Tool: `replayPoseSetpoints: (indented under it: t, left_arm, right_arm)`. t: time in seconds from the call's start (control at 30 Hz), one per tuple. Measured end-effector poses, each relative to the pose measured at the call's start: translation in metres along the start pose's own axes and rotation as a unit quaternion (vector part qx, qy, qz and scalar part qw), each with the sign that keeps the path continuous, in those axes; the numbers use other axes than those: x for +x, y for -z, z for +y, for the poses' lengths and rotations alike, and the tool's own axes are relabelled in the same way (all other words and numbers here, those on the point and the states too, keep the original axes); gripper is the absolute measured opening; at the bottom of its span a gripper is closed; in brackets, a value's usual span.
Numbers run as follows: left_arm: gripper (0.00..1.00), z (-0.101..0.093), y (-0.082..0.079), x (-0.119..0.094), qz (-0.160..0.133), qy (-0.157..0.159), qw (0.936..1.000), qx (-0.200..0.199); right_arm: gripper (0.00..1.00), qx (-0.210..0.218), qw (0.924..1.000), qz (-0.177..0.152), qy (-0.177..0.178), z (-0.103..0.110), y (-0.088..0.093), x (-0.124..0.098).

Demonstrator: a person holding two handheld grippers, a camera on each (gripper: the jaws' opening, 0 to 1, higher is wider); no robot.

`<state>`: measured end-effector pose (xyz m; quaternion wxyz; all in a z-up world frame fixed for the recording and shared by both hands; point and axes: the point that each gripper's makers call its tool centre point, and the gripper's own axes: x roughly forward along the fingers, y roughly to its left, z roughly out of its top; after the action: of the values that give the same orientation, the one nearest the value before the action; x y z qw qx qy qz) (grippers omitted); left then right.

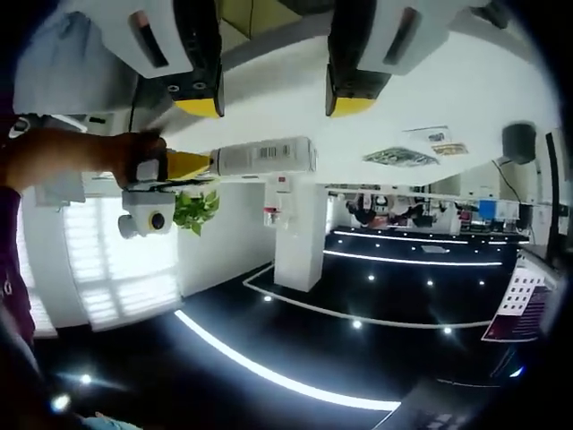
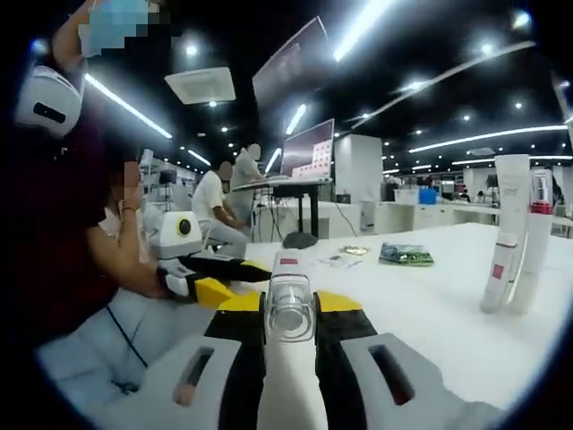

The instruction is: Arrange the skincare products in the storage area until every visible bottle or jar stands upright without overlapping.

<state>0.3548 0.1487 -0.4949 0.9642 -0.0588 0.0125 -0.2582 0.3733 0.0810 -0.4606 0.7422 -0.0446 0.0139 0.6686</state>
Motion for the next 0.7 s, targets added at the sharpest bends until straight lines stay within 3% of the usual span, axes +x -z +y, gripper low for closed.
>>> replayPoseSetpoints:
  t: [0.07,0.17,0.3,0.33,0.43,0.53,0.7]
  left_arm:
    - [0.47,-0.003,-0.007,-0.003,-0.013,0.005,0.9999,-0.01]
    - [0.47,-0.007,-0.007,-0.007,-0.018,0.012,0.9998,-0.005]
    - [0.47,-0.007,-0.009,-0.005,-0.031,0.023,0.9988,-0.031]
    - [0.47,-0.01,-0.009,-0.005,-0.029,0.031,0.9979,-0.049]
    - [0.46,-0.022,-0.016,-0.007,-0.045,0.057,0.9965,-0.04]
    - [0.44,-0.031,-0.009,-0.007,-0.024,0.081,0.9956,-0.04]
    - [0.38,-0.036,-0.011,-0.013,-0.023,0.102,0.9936,-0.044]
  right_arm:
    - [0.18,0.0,0.9999,0.008,-0.007,0.002,0.003,0.002]
    - [0.18,0.001,0.9994,0.02,-0.028,0.01,0.007,0.004]
    - [0.18,0.006,0.9973,0.027,-0.068,0.024,0.009,0.004]
    - [0.18,0.008,0.9959,0.03,-0.085,0.028,0.009,0.003]
    - [0.18,0.006,0.9938,0.041,-0.103,0.032,0.013,-0.001]
    - [0.18,0.027,0.9899,0.015,-0.138,0.038,0.003,-0.003]
    - [0.18,0.037,0.9851,0.018,-0.167,0.039,0.004,-0.004]
